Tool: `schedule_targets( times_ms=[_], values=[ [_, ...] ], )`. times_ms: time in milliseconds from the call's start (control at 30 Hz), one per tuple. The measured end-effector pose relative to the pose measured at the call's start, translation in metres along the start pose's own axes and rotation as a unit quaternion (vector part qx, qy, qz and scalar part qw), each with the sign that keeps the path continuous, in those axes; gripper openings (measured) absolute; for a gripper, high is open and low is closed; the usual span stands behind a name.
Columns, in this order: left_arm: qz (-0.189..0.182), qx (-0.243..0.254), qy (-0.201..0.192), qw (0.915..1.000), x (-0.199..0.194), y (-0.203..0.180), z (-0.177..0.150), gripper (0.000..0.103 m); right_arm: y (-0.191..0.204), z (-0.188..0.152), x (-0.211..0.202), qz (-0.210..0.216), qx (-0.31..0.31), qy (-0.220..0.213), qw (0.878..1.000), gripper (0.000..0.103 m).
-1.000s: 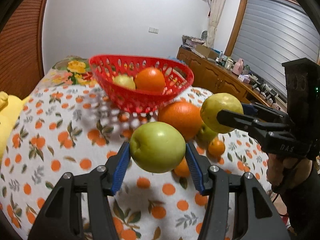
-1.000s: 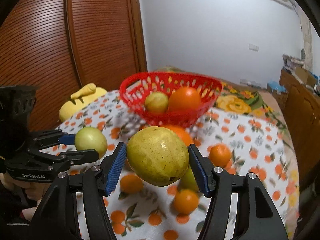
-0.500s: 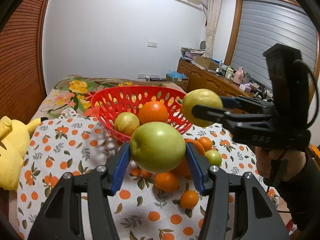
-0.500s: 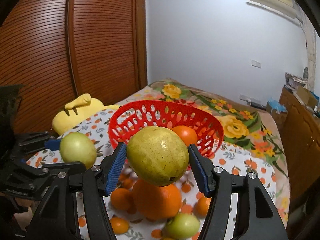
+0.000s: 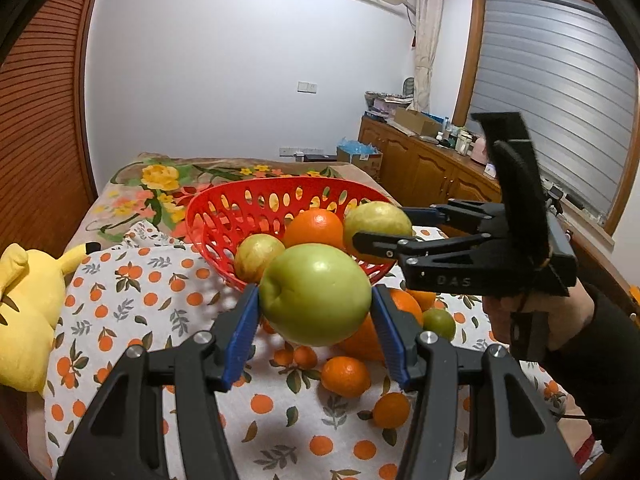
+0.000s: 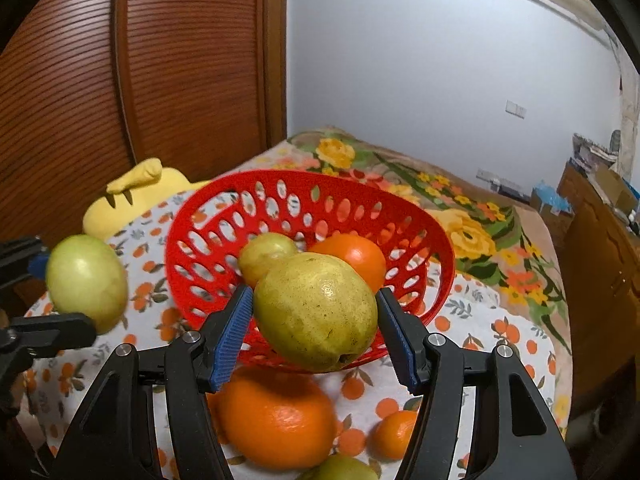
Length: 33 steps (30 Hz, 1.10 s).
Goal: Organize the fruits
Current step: 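Lower the lemon into the basket and open the right tool while the left tool holds the apple, then lower the green apple into the red basket and open the left tool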
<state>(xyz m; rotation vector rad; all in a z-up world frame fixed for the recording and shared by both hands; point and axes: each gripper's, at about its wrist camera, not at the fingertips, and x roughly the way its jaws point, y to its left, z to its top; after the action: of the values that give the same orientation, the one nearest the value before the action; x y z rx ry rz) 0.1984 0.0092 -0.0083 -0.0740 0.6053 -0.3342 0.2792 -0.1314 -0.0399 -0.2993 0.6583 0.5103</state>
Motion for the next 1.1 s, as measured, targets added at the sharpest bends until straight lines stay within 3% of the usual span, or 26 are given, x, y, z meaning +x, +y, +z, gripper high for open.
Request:
schedule_targets(
  times_ms=[667, 1100],
  values=[
    [0.031, 0.003, 0.016, 0.9994, 0.02, 0.011, 0.011, 0.055, -0.009, -0.001, 0.022, 0.016, 0.032, 0.04, 0.999, 0.065],
    [0.032, 0.008, 0.027, 0.9991, 0.043, 0.012, 0.025, 0.055, -0.024, 0.004, 0.001, 0.013, 0.059, 0.004, 0.998, 0.065]
  ],
)
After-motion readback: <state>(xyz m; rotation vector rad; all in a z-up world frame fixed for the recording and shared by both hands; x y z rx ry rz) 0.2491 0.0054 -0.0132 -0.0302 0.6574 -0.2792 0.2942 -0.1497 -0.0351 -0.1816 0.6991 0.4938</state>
